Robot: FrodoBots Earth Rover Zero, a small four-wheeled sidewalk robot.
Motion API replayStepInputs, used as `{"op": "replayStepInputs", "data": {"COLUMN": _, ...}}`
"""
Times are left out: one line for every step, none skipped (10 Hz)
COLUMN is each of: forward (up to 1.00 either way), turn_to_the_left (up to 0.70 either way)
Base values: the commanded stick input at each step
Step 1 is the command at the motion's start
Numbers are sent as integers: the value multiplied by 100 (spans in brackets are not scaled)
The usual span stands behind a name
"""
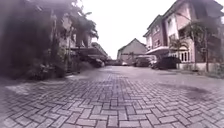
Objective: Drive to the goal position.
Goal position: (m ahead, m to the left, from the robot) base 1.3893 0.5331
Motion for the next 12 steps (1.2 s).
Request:
{"op": "replayStepInputs", "data": {"forward": 69, "turn_to_the_left": 3}}
{"op": "replayStepInputs", "data": {"forward": 69, "turn_to_the_left": 3}}
{"op": "replayStepInputs", "data": {"forward": 69, "turn_to_the_left": 3}}
{"op": "replayStepInputs", "data": {"forward": 69, "turn_to_the_left": 3}}
{"op": "replayStepInputs", "data": {"forward": 69, "turn_to_the_left": 3}}
{"op": "replayStepInputs", "data": {"forward": 69, "turn_to_the_left": 3}}
{"op": "replayStepInputs", "data": {"forward": 69, "turn_to_the_left": 3}}
{"op": "replayStepInputs", "data": {"forward": 69, "turn_to_the_left": 3}}
{"op": "replayStepInputs", "data": {"forward": 69, "turn_to_the_left": 3}}
{"op": "replayStepInputs", "data": {"forward": 69, "turn_to_the_left": 3}}
{"op": "replayStepInputs", "data": {"forward": 69, "turn_to_the_left": 3}}
{"op": "replayStepInputs", "data": {"forward": 69, "turn_to_the_left": 3}}
